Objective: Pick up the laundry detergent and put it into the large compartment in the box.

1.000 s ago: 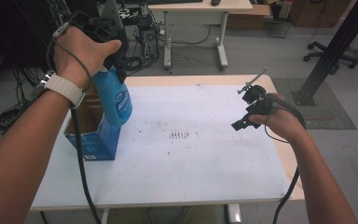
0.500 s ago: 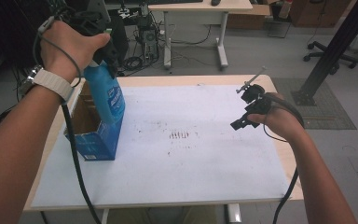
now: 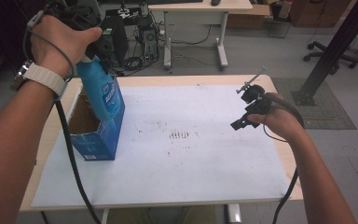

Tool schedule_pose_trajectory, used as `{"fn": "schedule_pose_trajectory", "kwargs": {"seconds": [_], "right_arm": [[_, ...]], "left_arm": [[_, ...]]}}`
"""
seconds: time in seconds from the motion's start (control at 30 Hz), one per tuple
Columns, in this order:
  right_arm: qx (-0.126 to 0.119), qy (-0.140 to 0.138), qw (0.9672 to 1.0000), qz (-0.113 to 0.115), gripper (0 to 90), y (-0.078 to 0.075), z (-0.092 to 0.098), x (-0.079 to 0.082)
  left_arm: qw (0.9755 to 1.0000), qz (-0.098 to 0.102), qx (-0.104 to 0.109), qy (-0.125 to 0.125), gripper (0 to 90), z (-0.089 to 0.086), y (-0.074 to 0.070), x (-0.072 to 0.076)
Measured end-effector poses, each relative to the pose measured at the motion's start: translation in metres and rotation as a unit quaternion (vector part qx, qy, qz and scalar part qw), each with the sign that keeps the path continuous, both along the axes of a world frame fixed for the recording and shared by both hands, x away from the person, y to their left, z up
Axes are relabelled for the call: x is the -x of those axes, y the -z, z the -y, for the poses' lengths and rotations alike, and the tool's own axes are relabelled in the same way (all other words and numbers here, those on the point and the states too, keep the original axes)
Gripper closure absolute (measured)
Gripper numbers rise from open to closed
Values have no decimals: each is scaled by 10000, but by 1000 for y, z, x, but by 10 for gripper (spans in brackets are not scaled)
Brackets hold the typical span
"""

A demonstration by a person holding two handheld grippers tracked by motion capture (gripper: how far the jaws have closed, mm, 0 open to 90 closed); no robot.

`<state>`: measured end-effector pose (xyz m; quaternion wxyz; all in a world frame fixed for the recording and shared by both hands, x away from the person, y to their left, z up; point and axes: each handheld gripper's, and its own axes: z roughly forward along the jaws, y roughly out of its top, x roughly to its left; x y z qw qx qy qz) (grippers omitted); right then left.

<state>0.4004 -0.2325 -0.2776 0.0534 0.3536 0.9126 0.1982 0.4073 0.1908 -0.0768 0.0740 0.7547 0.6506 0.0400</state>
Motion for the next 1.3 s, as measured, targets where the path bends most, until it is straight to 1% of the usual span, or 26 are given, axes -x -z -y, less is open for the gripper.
{"fn": "schedule_pose_trajectory", "kwargs": {"seconds": [0.13,0.17,0.4,0.57,0.77,1.03,1.3], "right_arm": [[8,-3,10000,4,88,0,0,-1],[-4,-6,10000,9,88,0,0,-1],[6,-8,10000,2,88,0,-1,-1],[8,0,10000,3,88,0,0,-1],[2,8,10000,3,88,0,0,-2],[1,0,10000,-1,88,1,0,-2],[-1,12,10000,-9,88,1,0,-3]], "left_arm": [[10000,33,6,-69,374,-6,-3,1],[9999,59,7,-100,374,-9,-4,1],[9997,64,-8,-216,374,-20,-5,2],[9995,69,19,-320,374,-28,-6,2],[9989,76,-20,-471,374,-38,-7,2],[9983,79,-47,-579,374,-47,-4,2],[9981,99,-127,-603,374,-53,-1,1]]}}
